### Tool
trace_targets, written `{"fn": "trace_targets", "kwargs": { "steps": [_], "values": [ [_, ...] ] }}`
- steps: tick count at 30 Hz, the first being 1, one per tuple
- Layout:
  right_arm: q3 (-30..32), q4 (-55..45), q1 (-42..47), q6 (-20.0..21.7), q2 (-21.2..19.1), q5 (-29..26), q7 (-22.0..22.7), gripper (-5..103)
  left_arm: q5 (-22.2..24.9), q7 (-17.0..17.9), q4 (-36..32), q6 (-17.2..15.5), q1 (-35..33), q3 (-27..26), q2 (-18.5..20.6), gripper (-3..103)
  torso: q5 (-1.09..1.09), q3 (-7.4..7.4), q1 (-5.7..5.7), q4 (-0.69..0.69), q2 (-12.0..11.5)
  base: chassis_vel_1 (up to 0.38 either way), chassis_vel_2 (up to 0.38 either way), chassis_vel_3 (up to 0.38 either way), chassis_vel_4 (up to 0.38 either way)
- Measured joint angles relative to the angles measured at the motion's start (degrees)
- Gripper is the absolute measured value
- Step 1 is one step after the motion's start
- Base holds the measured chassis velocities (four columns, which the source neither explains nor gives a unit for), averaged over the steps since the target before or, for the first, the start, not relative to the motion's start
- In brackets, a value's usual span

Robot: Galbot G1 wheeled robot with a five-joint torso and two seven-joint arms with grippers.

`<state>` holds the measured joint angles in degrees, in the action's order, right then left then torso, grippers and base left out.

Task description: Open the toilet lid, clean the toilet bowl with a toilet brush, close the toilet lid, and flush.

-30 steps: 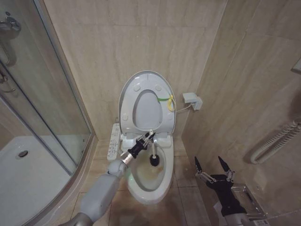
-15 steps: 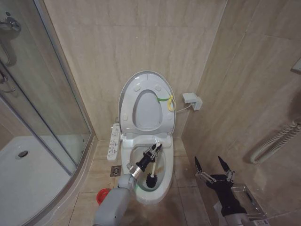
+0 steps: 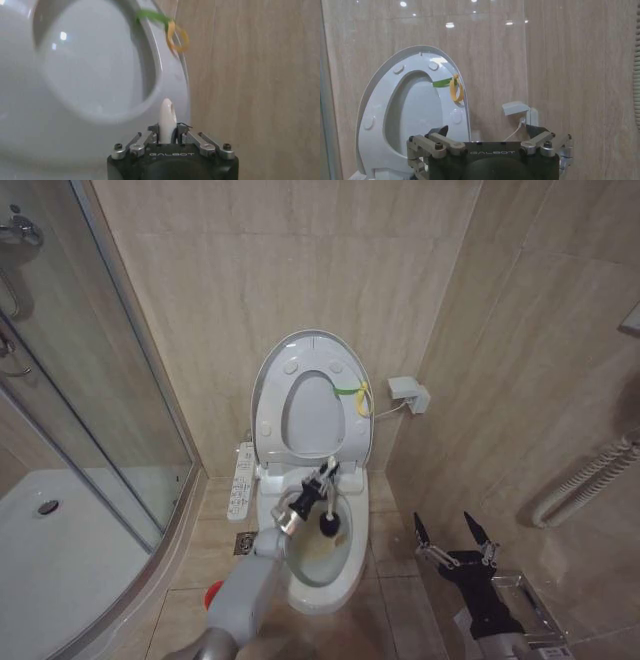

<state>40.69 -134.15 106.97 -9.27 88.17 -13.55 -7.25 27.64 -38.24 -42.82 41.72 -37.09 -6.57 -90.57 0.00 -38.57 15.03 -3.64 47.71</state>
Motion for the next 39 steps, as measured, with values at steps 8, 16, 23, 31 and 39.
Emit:
{"fn": "trace_targets", "kwargs": {
  "steps": [8,16,23,31,39],
  "values": [
    [0.00,0.00,0.00,0.00,-0.01,0.00,0.00,100,0.84,-4.02,-0.32,2.54,-4.78,-0.47,2.39,23,-0.01,0.02,-0.01,-0.01,0.01,0.000,0.000,0.000,0.000],
    [0.00,0.00,0.00,0.00,0.00,0.00,0.00,100,-0.23,-4.11,-13.06,-0.35,-10.75,-1.14,8.29,22,-0.01,0.00,0.00,0.00,0.00,0.000,0.000,0.000,0.000],
    [0.00,0.00,0.00,0.00,0.00,0.00,0.00,100,-1.62,-3.28,-17.84,-0.70,-14.73,-4.07,9.55,22,0.00,0.00,0.00,-0.02,0.00,0.000,0.000,0.000,0.000],
    [0.00,0.00,0.00,0.00,0.00,0.00,0.00,100,-2.50,-1.50,-13.65,-0.64,-14.37,-5.79,8.47,22,-0.01,0.00,0.00,-0.03,0.00,0.000,0.000,0.000,0.000],
    [0.00,0.00,0.00,0.00,0.00,0.00,0.00,100,-1.64,3.01,-12.30,-3.17,-13.79,-5.48,7.76,22,0.01,0.01,0.00,0.02,0.00,0.000,0.000,0.000,0.000]
  ]
}}
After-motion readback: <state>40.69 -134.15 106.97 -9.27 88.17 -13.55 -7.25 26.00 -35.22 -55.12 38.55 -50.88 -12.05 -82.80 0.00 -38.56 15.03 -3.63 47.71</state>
